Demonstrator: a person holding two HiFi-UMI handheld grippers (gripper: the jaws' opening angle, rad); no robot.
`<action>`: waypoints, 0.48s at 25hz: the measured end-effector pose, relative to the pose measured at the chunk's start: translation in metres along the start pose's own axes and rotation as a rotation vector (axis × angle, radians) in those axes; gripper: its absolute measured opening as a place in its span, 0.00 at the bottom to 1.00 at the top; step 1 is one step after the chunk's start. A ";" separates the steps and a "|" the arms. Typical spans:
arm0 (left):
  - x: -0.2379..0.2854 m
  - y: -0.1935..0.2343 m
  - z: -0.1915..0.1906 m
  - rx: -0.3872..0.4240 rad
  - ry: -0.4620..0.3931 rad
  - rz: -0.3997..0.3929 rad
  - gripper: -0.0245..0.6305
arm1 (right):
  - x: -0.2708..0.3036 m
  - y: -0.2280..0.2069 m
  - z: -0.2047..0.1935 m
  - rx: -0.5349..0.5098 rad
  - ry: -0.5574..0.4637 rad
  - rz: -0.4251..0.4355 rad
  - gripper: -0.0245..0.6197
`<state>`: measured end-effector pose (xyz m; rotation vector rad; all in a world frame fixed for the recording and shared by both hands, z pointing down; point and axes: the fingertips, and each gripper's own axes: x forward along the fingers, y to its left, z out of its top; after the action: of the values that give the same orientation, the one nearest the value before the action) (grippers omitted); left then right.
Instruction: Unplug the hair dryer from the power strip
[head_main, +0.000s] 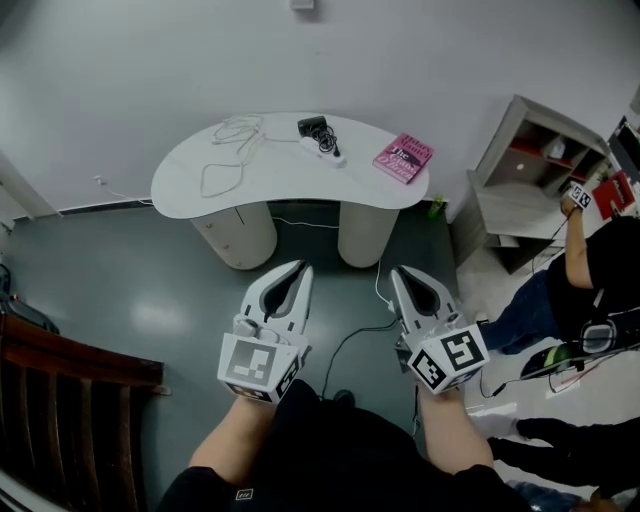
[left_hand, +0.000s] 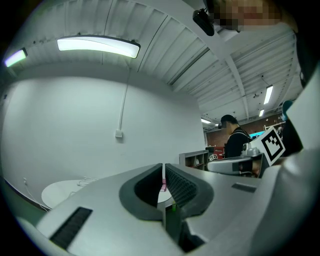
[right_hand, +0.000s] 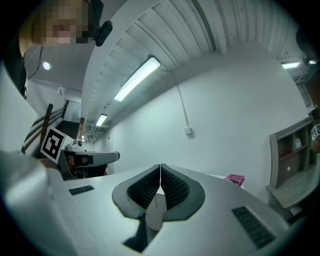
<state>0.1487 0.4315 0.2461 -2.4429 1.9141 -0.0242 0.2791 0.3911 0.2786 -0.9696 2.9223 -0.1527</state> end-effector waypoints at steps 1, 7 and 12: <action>0.003 0.001 -0.002 0.001 0.004 0.005 0.08 | 0.000 -0.005 -0.001 0.008 0.005 -0.007 0.09; 0.038 0.015 -0.014 -0.002 0.021 -0.006 0.08 | 0.016 -0.032 -0.009 0.032 0.029 -0.025 0.09; 0.076 0.041 -0.019 -0.015 0.015 -0.027 0.08 | 0.058 -0.045 -0.013 0.007 0.053 -0.004 0.09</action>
<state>0.1267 0.3473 0.2631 -2.4856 1.8939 -0.0292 0.2577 0.3214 0.2954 -0.9859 2.9650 -0.1919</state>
